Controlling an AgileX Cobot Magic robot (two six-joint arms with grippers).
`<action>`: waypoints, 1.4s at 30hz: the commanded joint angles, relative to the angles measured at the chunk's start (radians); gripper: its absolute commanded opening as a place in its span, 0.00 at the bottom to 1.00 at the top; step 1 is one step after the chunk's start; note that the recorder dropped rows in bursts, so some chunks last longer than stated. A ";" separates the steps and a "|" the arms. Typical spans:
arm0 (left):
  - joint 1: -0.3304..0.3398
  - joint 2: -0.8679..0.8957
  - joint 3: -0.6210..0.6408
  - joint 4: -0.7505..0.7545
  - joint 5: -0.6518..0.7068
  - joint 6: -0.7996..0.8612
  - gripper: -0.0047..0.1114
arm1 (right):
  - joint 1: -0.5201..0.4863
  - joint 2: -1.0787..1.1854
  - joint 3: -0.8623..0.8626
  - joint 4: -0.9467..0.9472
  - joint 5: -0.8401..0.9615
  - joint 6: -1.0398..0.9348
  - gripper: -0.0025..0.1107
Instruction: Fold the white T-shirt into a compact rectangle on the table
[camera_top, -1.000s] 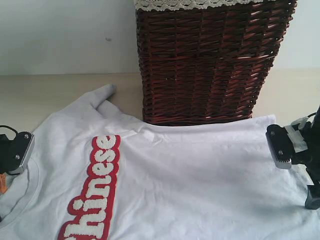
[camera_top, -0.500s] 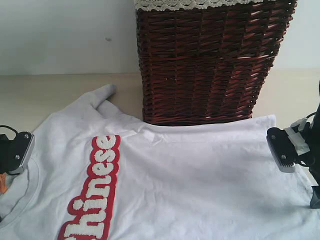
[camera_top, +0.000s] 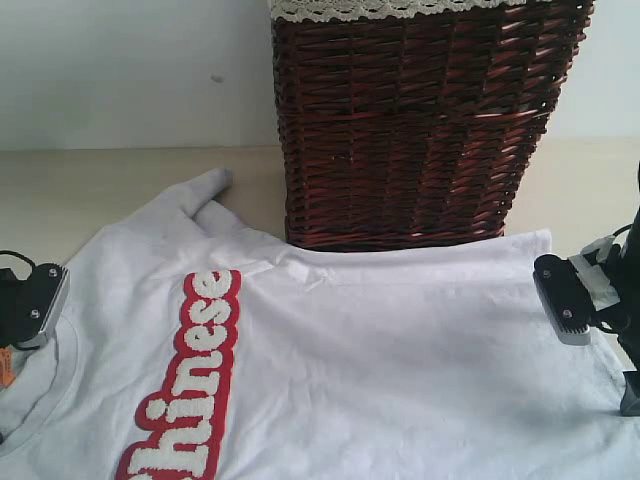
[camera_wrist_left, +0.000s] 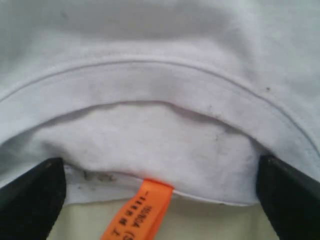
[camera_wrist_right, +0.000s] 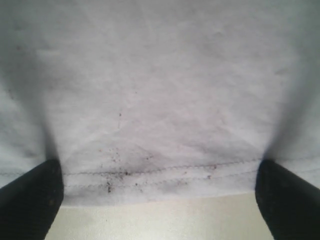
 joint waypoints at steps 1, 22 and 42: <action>0.003 0.032 0.011 0.004 -0.062 0.006 0.95 | -0.002 0.023 0.009 -0.015 -0.017 -0.006 0.95; 0.003 0.032 0.011 0.004 -0.062 0.006 0.95 | -0.002 0.023 0.009 -0.025 -0.079 -0.008 0.79; 0.003 0.032 0.011 0.004 -0.062 0.006 0.95 | -0.002 0.023 0.009 -0.059 -0.080 -0.008 0.02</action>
